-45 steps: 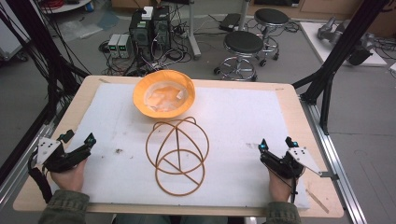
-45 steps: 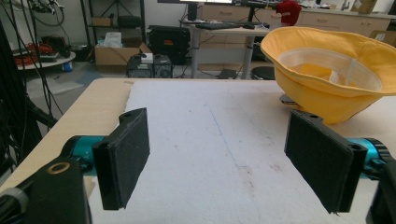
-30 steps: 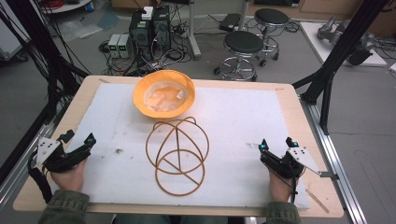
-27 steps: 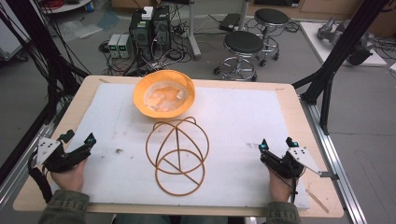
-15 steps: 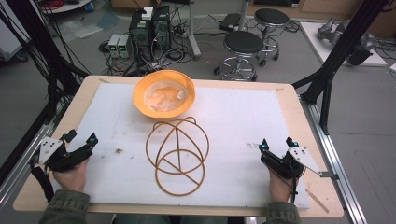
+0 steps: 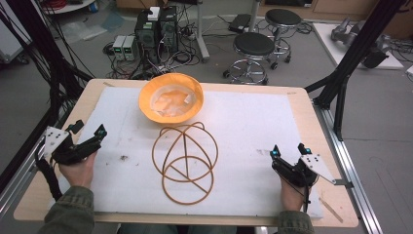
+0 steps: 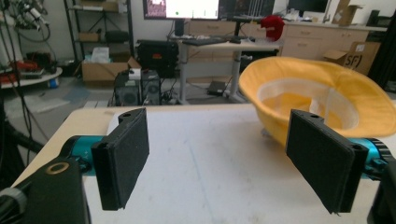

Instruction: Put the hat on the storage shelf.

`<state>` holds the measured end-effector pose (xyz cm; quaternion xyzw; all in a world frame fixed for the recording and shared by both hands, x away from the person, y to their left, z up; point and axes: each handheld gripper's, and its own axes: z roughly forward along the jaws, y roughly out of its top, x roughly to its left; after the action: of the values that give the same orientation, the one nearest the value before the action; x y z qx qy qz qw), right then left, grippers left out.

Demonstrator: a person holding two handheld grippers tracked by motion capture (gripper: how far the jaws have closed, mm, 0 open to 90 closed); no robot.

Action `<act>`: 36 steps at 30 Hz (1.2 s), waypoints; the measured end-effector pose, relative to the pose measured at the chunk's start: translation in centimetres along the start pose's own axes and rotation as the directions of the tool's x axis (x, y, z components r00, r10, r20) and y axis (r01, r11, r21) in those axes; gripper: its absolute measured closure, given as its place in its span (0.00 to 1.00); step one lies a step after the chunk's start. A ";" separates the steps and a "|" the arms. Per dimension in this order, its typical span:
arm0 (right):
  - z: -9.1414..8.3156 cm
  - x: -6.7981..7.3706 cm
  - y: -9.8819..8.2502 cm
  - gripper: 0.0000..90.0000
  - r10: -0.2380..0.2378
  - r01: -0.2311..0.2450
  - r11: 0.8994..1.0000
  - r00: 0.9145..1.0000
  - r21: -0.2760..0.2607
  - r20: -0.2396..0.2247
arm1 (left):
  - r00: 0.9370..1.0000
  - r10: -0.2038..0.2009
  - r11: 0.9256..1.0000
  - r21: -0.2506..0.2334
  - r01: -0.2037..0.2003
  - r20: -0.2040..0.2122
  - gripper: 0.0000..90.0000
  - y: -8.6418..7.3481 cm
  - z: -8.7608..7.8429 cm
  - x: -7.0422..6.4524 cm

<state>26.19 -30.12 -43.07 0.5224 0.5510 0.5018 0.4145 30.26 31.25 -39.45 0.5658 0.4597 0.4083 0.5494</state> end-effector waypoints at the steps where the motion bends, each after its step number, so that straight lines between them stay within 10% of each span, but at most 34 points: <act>1: 0.0 0.0 0.0 0.13 -0.002 0.002 1.000 1.000 -0.001 0.001 | 1.000 0.007 1.000 -0.003 -0.007 0.004 0.24 0.3 0.3 -0.2; 36: -0.1 0.0 0.0 0.13 0.004 -0.004 1.000 1.000 -0.013 -0.012 | 0.989 0.096 0.986 0.126 -0.110 0.114 0.29 5.3 10.2 -1.2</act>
<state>26.14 -30.14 -43.01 0.5179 0.5492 0.5090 0.4136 40.18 27.77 -34.80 0.6451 0.4255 0.3740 0.5128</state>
